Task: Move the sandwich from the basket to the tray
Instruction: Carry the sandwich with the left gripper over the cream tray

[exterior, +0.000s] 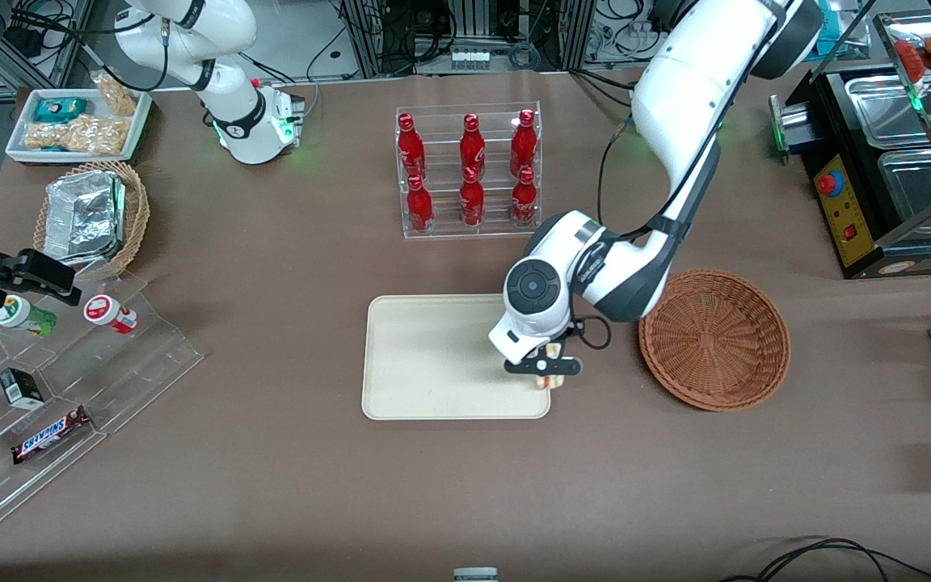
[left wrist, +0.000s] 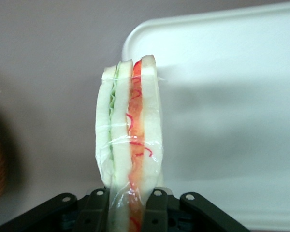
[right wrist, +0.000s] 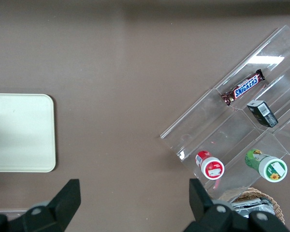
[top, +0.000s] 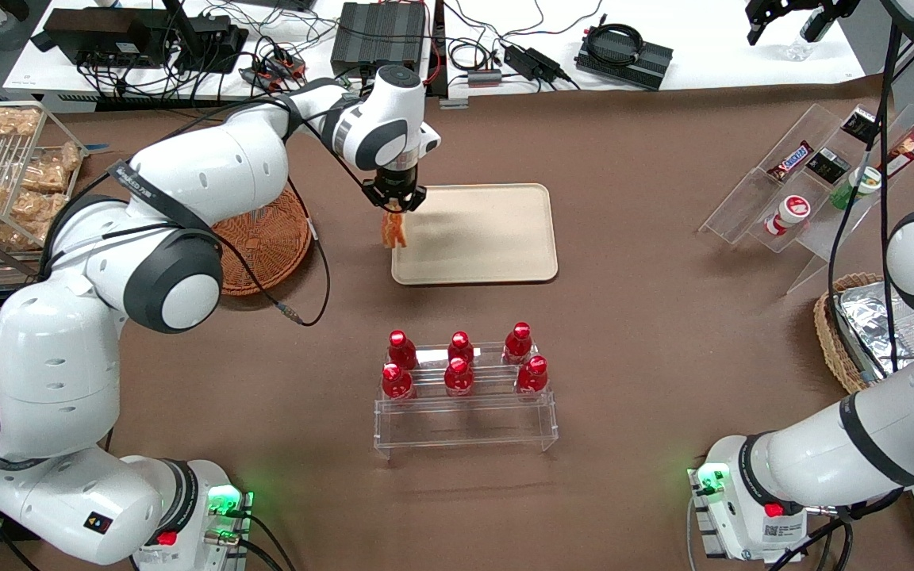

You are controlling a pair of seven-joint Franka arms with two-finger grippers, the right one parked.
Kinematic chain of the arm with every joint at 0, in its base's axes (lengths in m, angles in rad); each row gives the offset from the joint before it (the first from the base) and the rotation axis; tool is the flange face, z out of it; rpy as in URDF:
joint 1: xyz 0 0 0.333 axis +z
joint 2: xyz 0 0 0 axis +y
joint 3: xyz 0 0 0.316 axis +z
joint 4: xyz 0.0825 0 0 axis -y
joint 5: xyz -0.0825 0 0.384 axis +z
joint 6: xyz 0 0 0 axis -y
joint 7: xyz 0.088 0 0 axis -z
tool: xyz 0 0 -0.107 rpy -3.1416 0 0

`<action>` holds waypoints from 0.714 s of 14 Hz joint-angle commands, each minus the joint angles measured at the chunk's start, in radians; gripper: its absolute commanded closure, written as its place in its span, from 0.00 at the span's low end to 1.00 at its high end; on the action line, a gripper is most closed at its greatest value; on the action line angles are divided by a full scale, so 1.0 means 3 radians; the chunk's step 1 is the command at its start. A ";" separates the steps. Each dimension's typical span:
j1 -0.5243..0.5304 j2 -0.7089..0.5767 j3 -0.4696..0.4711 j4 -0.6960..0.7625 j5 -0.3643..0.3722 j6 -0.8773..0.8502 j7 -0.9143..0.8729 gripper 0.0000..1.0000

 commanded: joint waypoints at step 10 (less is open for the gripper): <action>-0.0492 0.0325 0.0008 0.0197 0.0031 0.0670 -0.0587 0.63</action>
